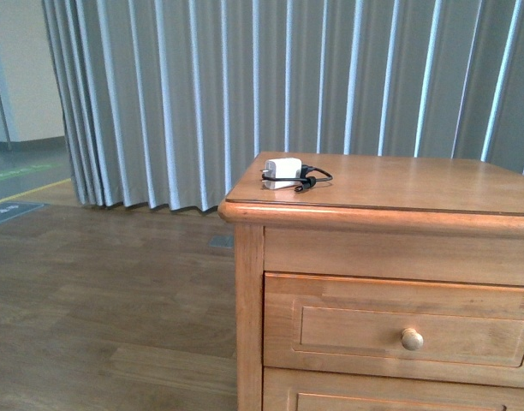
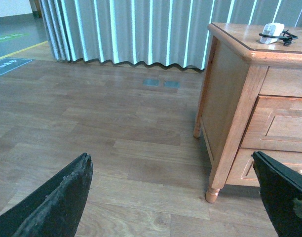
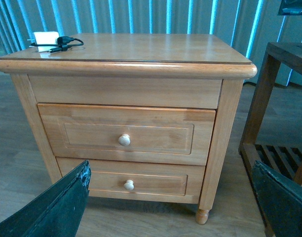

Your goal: Put charger into drawer

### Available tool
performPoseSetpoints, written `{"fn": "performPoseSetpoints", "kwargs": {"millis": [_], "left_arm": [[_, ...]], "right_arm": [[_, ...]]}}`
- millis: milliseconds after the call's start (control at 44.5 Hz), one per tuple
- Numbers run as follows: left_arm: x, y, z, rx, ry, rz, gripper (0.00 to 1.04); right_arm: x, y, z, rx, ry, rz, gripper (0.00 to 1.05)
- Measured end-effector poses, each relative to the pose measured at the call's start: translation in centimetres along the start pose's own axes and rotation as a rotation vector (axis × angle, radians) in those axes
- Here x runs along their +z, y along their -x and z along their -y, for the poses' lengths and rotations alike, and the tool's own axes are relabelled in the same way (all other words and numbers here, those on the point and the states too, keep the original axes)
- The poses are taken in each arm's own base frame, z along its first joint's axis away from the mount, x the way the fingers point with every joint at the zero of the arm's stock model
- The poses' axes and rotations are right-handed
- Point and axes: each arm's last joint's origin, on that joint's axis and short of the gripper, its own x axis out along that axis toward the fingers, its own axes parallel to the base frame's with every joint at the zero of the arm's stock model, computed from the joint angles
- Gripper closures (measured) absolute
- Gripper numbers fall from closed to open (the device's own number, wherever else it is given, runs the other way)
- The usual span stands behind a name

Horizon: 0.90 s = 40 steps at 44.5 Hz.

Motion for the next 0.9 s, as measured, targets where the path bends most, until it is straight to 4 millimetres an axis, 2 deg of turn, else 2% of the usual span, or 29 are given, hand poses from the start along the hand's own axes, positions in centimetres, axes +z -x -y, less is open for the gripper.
{"fn": "performPoseSetpoints", "kwargs": {"millis": [517, 562, 652, 899], "left_arm": [[0.0, 0.0, 0.0, 0.0, 0.0, 0.0, 0.06], [0.0, 0.0, 0.0, 0.0, 0.0, 0.0, 0.06], [0.0, 0.0, 0.0, 0.0, 0.0, 0.0, 0.06], [0.0, 0.0, 0.0, 0.0, 0.0, 0.0, 0.06]], "right_arm": [[0.0, 0.0, 0.0, 0.0, 0.0, 0.0, 0.08], [-0.1, -0.1, 0.0, 0.085, 0.034, -0.018, 0.08], [-0.6, -0.8, -0.3, 0.279, 0.109, -0.082, 0.08], [-0.3, -4.2, -1.9, 0.268, 0.175, -0.138, 0.08]]}}
